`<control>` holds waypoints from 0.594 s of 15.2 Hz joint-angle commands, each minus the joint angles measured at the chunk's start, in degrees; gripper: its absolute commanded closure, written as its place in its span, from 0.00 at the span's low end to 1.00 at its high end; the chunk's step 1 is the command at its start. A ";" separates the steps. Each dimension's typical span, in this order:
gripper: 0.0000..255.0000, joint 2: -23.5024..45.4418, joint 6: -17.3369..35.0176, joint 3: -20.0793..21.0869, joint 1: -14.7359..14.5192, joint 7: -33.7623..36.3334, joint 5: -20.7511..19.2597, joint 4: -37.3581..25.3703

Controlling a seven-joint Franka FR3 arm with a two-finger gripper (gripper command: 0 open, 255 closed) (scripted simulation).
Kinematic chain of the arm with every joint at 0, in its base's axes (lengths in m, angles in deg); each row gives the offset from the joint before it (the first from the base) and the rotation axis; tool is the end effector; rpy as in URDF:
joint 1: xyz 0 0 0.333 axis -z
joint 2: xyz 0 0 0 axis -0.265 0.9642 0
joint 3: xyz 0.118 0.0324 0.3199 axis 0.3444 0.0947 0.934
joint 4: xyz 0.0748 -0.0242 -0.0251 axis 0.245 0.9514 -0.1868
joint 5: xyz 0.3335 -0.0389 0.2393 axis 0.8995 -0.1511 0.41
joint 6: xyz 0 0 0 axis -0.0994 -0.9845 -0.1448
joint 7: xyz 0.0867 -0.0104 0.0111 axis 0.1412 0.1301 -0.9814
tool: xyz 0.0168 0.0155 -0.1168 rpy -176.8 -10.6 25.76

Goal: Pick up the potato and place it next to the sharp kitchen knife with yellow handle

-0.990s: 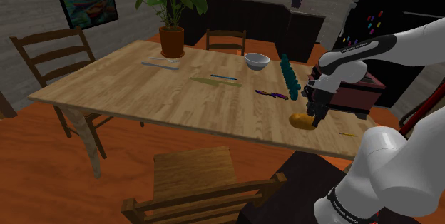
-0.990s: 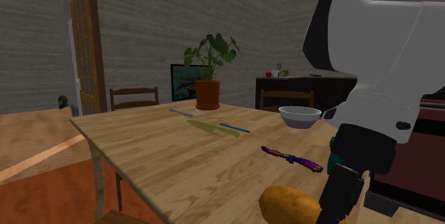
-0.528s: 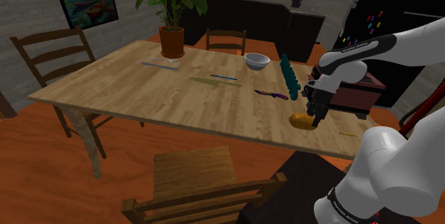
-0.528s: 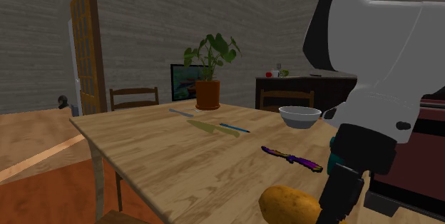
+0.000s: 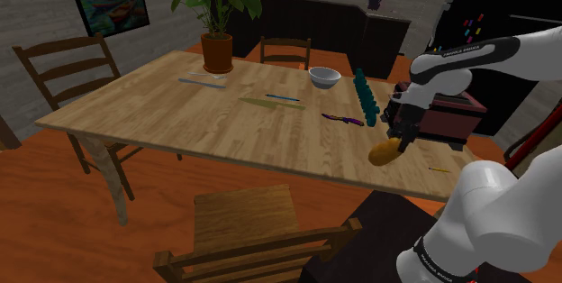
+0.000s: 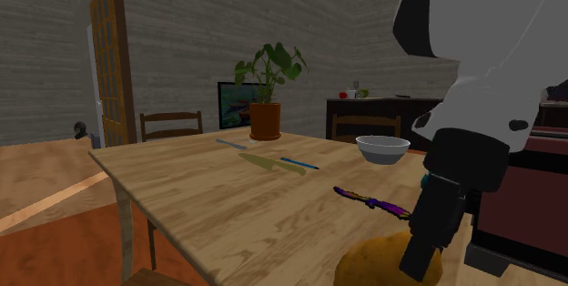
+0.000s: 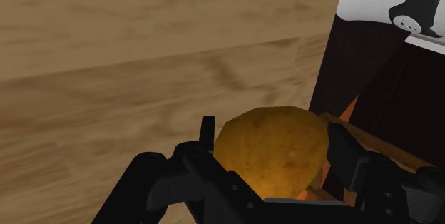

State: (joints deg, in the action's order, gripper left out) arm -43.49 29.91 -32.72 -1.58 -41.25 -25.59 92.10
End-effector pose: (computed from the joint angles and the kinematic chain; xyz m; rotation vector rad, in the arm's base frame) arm 0.2799 -0.3025 0.3446 -2.4962 -0.7861 -0.0108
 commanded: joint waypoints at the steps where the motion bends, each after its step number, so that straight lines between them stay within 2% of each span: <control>1: 1.00 -1.30 -1.66 1.31 0.99 0.93 -0.55 -0.64; 9: 1.00 -5.03 -8.12 5.60 3.25 3.91 -1.20 -4.10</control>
State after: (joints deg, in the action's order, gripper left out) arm -48.29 22.59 -27.50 1.60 -37.61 -26.88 88.60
